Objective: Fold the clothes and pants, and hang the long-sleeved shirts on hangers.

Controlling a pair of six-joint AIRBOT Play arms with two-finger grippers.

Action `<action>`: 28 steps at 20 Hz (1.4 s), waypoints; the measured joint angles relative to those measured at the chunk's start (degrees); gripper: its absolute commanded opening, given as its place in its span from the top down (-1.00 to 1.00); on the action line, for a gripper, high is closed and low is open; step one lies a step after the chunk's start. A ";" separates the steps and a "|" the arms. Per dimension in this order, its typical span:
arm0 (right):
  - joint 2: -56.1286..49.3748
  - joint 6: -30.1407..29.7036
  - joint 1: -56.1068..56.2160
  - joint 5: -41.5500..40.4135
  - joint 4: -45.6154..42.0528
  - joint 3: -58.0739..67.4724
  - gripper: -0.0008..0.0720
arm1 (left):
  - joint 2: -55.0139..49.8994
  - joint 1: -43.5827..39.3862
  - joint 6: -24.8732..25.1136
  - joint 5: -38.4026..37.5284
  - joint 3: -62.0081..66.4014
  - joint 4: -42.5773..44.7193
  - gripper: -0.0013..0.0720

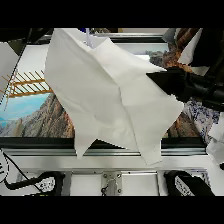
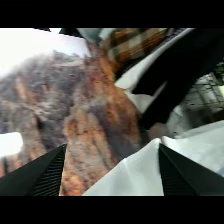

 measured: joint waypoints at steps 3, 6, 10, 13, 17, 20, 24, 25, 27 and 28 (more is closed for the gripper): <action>0.17 0.44 0.02 0.98 -1.49 -0.02 0.91 | -2.05 0.70 1.57 0.31 -0.02 -9.62 -0.66; 0.22 0.63 0.02 0.61 -1.49 -0.02 0.91 | -3.21 1.81 2.78 0.55 -0.04 -16.13 -0.66; 0.22 0.85 -0.72 0.61 -1.01 -0.02 0.91 | -2.95 3.98 3.76 0.70 -0.04 -19.34 -0.66; 0.42 0.46 -3.91 -0.11 0.85 -0.02 0.91 | -1.38 5.99 4.98 0.70 -0.04 -19.82 0.65; 2.71 -1.90 -12.15 -4.55 3.32 -0.02 0.91 | 2.23 6.97 5.92 0.63 -0.04 -13.40 0.92; 6.27 -4.42 -19.58 -11.10 3.56 -0.02 0.91 | 5.64 4.72 6.19 0.46 -0.04 -3.67 0.92; 12.83 -6.62 -28.13 -26.21 -0.85 -0.02 0.91 | 9.79 -1.03 6.32 0.92 -2.08 7.04 0.92; 14.47 -6.99 -29.59 -30.47 -3.30 -0.04 0.91 | 10.78 -2.54 6.36 1.38 -3.41 8.79 0.92; 17.70 -7.23 -31.82 -39.87 -8.28 -0.07 0.91 | 12.55 -5.22 6.51 2.67 -6.73 10.97 0.92; 18.99 -7.45 -32.52 -44.37 -10.54 -0.07 0.91 | 13.33 -6.34 6.71 3.37 -8.48 11.63 0.92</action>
